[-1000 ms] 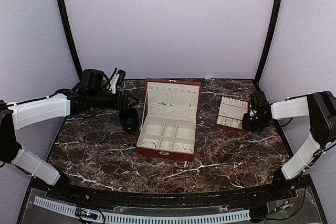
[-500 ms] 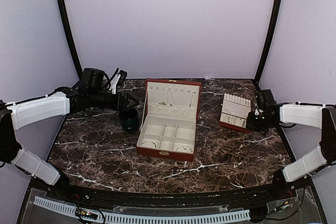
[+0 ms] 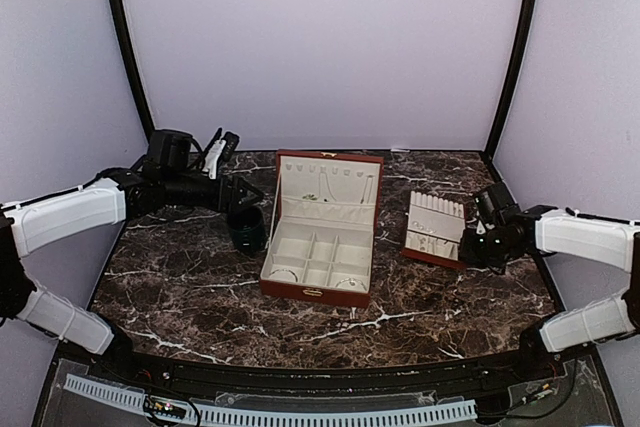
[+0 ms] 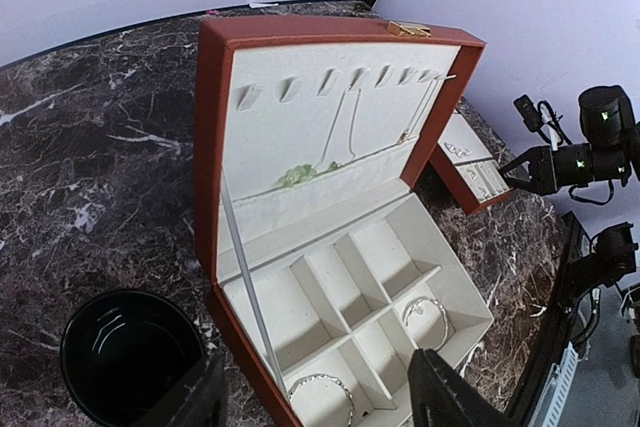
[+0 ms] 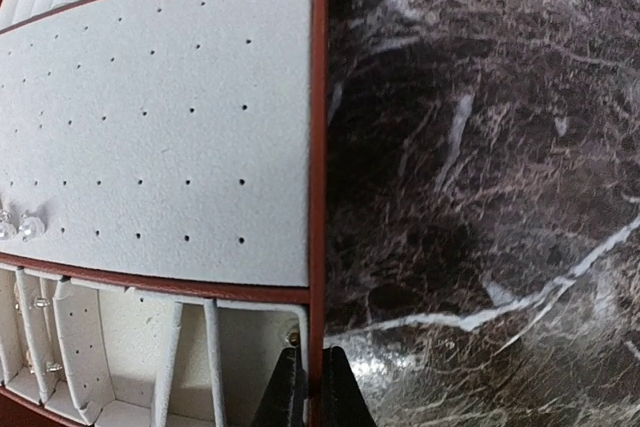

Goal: Organize the mixed jewelry
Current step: Adjust the jewelry box at the center of the board.

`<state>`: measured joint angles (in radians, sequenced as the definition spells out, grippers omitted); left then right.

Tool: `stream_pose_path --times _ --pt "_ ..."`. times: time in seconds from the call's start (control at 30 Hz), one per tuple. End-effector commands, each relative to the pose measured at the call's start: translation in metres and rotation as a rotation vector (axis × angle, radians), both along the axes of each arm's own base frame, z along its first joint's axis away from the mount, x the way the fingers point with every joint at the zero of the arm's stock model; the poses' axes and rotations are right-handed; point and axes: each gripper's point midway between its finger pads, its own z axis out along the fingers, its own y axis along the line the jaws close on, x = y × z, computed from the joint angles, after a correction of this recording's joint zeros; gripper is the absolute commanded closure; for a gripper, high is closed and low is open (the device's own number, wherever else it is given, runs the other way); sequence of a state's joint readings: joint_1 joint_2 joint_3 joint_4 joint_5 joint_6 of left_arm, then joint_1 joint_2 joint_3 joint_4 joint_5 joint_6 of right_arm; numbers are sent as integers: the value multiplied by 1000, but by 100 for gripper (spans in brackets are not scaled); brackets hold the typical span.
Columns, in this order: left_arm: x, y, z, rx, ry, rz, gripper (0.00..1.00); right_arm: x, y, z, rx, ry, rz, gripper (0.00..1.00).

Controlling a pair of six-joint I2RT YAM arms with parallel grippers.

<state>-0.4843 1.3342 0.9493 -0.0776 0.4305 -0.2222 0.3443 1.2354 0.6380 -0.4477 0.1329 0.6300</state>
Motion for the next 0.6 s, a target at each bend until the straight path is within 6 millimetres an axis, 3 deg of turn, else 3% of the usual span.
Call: stream_pose_path --times 0.0,0.57 --pt "-6 5 5 -15 -15 4 36 -12 4 11 47 -40 -37 100" --pt "-4 5 -4 17 -12 -1 37 -69 37 50 59 24 95 100"
